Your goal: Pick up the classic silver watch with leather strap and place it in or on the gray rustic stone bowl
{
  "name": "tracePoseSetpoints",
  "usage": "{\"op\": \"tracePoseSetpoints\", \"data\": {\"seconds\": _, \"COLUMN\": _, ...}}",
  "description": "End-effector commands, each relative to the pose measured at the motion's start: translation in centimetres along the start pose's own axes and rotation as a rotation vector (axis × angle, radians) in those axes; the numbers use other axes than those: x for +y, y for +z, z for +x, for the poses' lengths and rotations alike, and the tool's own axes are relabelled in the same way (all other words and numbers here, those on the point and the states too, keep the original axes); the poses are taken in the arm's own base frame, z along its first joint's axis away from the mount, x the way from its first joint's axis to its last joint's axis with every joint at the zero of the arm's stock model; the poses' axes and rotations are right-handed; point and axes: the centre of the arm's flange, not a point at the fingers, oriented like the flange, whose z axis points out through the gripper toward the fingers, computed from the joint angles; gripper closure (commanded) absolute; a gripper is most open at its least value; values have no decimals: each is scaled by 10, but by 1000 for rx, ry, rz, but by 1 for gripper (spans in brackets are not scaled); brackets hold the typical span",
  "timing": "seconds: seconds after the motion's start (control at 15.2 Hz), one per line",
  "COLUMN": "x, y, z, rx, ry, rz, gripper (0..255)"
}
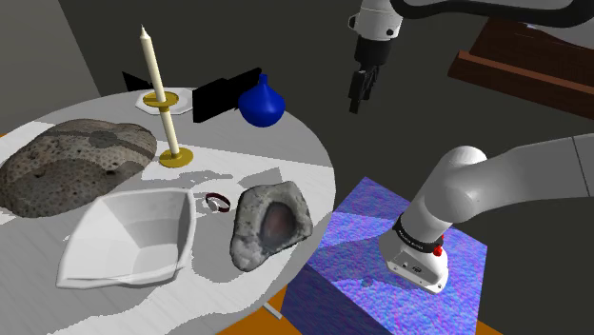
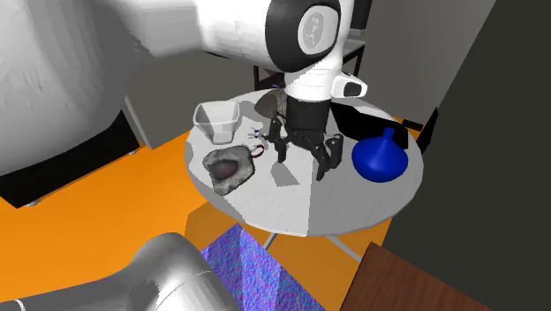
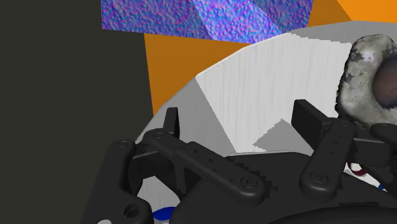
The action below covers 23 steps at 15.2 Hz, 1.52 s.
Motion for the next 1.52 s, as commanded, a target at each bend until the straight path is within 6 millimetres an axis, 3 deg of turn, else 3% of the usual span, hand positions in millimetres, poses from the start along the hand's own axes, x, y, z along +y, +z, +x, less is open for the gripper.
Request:
{"op": "tracePoseSetpoints", "data": {"seconds": 0.0, "x": 0, "y": 0, "z": 0, "rx": 0, "ry": 0, "rz": 0, "gripper": 0}}
{"op": "tracePoseSetpoints", "data": {"seconds": 1.45, "x": -212, "y": 100, "z": 169, "rx": -41, "ry": -14, "rz": 43, "gripper": 0}}
